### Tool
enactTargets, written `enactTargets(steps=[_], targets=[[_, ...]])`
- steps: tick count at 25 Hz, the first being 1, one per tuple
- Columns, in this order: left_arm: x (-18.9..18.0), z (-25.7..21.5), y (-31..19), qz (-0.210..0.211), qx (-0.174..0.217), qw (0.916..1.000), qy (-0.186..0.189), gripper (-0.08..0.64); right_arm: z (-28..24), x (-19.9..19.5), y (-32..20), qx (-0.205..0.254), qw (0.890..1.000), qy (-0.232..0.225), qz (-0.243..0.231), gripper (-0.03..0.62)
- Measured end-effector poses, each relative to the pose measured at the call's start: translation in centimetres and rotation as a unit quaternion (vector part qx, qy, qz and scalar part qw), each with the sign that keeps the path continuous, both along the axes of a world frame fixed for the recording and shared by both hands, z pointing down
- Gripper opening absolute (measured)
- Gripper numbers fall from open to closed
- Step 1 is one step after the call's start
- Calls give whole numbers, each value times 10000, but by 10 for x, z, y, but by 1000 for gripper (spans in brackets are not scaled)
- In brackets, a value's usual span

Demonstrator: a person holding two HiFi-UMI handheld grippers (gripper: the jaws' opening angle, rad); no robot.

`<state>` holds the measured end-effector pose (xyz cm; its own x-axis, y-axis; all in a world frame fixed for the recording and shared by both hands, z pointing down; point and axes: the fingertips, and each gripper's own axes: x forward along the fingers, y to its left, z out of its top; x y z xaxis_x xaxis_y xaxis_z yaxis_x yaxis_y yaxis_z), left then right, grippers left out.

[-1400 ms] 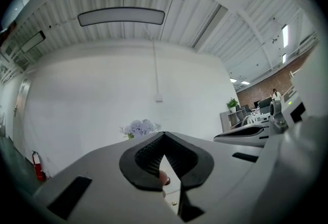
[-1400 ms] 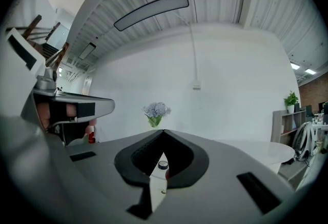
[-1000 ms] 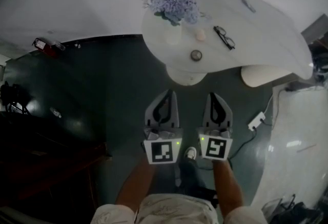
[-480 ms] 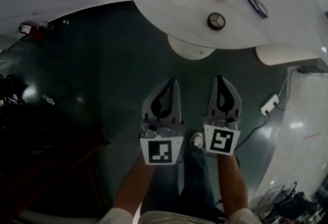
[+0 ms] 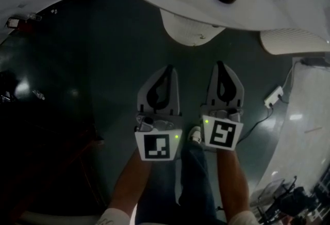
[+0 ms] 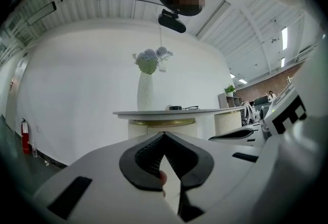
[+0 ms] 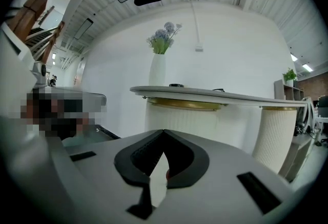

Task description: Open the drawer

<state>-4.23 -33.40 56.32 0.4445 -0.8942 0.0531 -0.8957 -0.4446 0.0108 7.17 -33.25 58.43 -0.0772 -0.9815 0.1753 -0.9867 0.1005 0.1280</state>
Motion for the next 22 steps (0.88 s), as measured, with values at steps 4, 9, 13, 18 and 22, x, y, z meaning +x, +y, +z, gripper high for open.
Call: enactTargets(steps=[4, 9, 13, 18, 22], targets=[[-1, 13, -4, 3, -2, 10000, -11, 2, 20, -1, -6, -124, 9998, 76, -101, 8], [-1, 28, -5, 49, -70, 10000, -48, 2, 38, 0, -22, -236, 9995, -86, -198, 57], [1, 35, -5, 79, -137, 9998, -90, 2, 48, 7, -38, -337, 9994, -28, -109, 74], [2, 39, -12, 102, -99, 9998, -156, 2, 61, 19, -61, -443, 9990, -51, 71, 132], [1, 39, -17, 95, -108, 9998, -163, 2, 68, 27, -77, -483, 9987, -9, 144, 146]])
